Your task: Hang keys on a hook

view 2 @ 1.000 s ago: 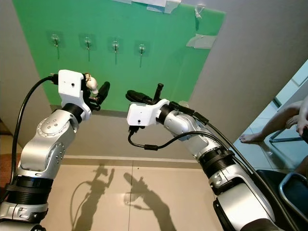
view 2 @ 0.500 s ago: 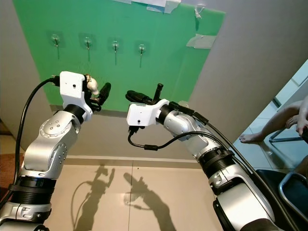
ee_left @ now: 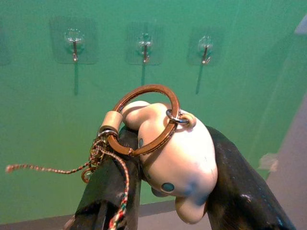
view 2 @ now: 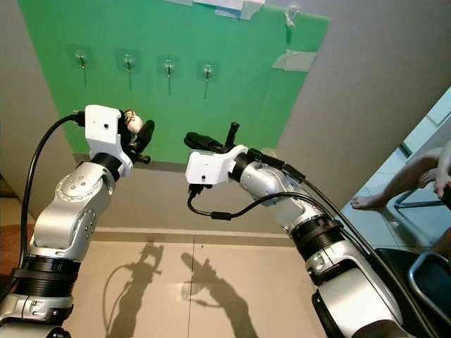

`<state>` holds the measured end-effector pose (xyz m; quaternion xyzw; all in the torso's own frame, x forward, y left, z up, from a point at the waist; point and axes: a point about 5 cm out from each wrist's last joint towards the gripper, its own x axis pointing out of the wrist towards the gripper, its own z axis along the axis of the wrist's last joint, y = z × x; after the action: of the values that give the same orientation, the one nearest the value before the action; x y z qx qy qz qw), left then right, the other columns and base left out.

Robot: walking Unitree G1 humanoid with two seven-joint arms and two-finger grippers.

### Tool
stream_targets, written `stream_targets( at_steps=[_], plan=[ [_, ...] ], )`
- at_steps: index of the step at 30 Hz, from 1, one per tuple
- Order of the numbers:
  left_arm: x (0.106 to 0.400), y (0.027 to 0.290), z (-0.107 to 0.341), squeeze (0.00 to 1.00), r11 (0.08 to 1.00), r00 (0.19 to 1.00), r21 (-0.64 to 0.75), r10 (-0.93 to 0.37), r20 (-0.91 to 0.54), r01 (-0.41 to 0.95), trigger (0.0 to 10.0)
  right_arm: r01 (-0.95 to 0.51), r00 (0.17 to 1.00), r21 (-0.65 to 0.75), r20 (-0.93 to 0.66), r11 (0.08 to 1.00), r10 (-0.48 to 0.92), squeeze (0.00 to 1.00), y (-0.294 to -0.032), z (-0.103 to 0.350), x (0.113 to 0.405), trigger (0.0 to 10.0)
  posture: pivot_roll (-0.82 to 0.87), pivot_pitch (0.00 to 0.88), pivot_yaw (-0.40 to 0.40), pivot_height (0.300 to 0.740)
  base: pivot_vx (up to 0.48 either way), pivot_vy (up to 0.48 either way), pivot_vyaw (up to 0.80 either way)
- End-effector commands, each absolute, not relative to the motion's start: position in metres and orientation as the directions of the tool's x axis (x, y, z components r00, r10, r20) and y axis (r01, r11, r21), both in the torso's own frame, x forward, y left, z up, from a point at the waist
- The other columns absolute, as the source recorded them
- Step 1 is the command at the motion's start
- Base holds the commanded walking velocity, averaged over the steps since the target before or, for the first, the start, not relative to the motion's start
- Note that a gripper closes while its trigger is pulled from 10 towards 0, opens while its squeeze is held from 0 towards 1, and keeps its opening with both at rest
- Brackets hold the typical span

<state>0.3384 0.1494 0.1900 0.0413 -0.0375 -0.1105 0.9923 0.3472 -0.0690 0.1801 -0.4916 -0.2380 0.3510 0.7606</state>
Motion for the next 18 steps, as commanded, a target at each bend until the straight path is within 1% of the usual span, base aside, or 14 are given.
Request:
stream_targets(
  at_steps=[1, 3, 4, 7, 8, 10, 11, 12, 13, 14, 15, 16, 17, 18],
  plan=[
    [0.341, 0.145, 0.196, 0.00, 0.963, 0.966, 0.140, -0.243, 0.085, 0.230, 0.0, -0.312, 0.658, -0.900, 0.026, 0.304, 0.752, 0.00, -0.074, 0.179, 0.347, 10.0, 0.03, 0.015, -0.106, 0.740, 0.000, 0.000, 0.00],
    [0.341, 0.146, 0.195, 0.00, 0.958, 0.965, 0.167, -0.248, 0.081, 0.232, 0.0, -0.316, 0.660, -0.895, 0.029, 0.313, 0.751, 0.00, -0.075, 0.178, 0.347, 10.0, 0.03, 0.012, -0.104, 0.740, 0.000, 0.000, 0.00],
    [0.340, 0.144, 0.193, 0.00, 0.947, 0.962, 0.206, -0.265, 0.072, 0.246, 0.0, -0.318, 0.660, -0.893, 0.032, 0.318, 0.750, 0.00, -0.076, 0.177, 0.345, 10.0, 0.02, 0.008, -0.100, 0.740, 0.000, 0.000, 0.00],
    [0.340, 0.141, 0.190, 0.00, 0.926, 0.954, 0.262, -0.294, 0.052, 0.271, 0.0, -0.313, 0.661, -0.897, 0.031, 0.313, 0.750, 0.00, -0.078, 0.178, 0.344, 10.0, 0.01, 0.005, -0.098, 0.740, 0.000, 0.000, 0.00],
    [0.340, 0.141, 0.190, 0.00, 0.926, 0.954, 0.262, -0.294, 0.052, 0.271, 0.0, -0.313, 0.661, -0.897, 0.031, 0.313, 0.750, 0.00, -0.078, 0.178, 0.344, 10.0, 0.01, 0.005, -0.098, 0.740, 0.000, 0.000, 0.00],
    [0.341, 0.137, 0.186, 0.00, 0.846, 0.940, 0.437, -0.342, 0.006, 0.305, 0.0, -0.310, 0.665, -0.900, 0.025, 0.307, 0.746, 0.00, -0.081, 0.178, 0.345, 10.0, 0.01, 0.001, -0.097, 0.740, 0.000, 0.000, 0.00],
    [0.340, 0.135, 0.185, 0.00, 0.806, 0.933, 0.496, -0.361, -0.019, 0.322, 0.0, -0.310, 0.666, -0.901, 0.023, 0.304, 0.745, 0.00, -0.082, 0.177, 0.345, 10.0, 0.01, 0.001, -0.097, 0.740, 0.000, 0.000, 0.00],
    [0.340, 0.134, 0.183, 0.00, 0.748, 0.925, 0.575, -0.377, -0.046, 0.333, 0.0, -0.311, 0.666, -0.901, 0.021, 0.303, 0.745, 0.00, -0.082, 0.177, 0.345, 10.0, 0.01, 0.000, -0.096, 0.740, 0.000, 0.000, 0.00],
    [0.339, 0.134, 0.177, 0.00, 0.624, 0.908, 0.689, -0.402, -0.122, 0.369, 0.0, -0.313, 0.666, -0.900, 0.020, 0.304, 0.745, 0.00, -0.082, 0.176, 0.344, 10.0, 0.02, 0.002, -0.096, 0.740, 0.000, 0.000, 0.00],
    [0.338, 0.135, 0.172, 0.00, 0.535, 0.896, 0.750, -0.409, -0.174, 0.390, 0.0, -0.316, 0.666, -0.899, 0.019, 0.305, 0.745, 0.00, -0.081, 0.176, 0.344, 10.0, 0.02, 0.003, -0.096, 0.740, 0.000, 0.000, 0.00],
    [0.338, 0.137, 0.168, 0.00, 0.410, 0.884, 0.817, -0.403, -0.236, 0.405, 0.0, -0.318, 0.666, -0.897, 0.018, 0.306, 0.746, 0.00, -0.081, 0.175, 0.344, 10.0, 0.02, 0.003, -0.098, 0.740, 0.000, 0.000, 0.00],
    [0.335, 0.147, 0.156, 0.00, 0.198, 0.856, 0.867, -0.361, -0.370, 0.458, 0.0, -0.325, 0.665, -0.896, 0.011, 0.303, 0.747, 0.00, -0.080, 0.173, 0.343, 10.0, 0.03, 0.003, -0.101, 0.740, 0.000, 0.000, 0.00],
    [0.333, 0.151, 0.151, 0.00, 0.136, 0.835, 0.857, -0.343, -0.429, 0.497, 0.0, -0.328, 0.664, -0.895, 0.009, 0.302, 0.748, 0.00, -0.079, 0.172, 0.342, 10.0, 0.03, 0.004, -0.101, 0.740, 0.000, 0.000, 0.00],
    [0.333, 0.151, 0.151, 0.00, 0.136, 0.835, 0.857, -0.343, -0.429, 0.497, 0.0, -0.328, 0.664, -0.895, 0.009, 0.302, 0.748, 0.00, -0.079, 0.172, 0.342, 10.0, 0.03, 0.004, -0.101, 0.740, 0.000, 0.000, 0.00]
  ],
)
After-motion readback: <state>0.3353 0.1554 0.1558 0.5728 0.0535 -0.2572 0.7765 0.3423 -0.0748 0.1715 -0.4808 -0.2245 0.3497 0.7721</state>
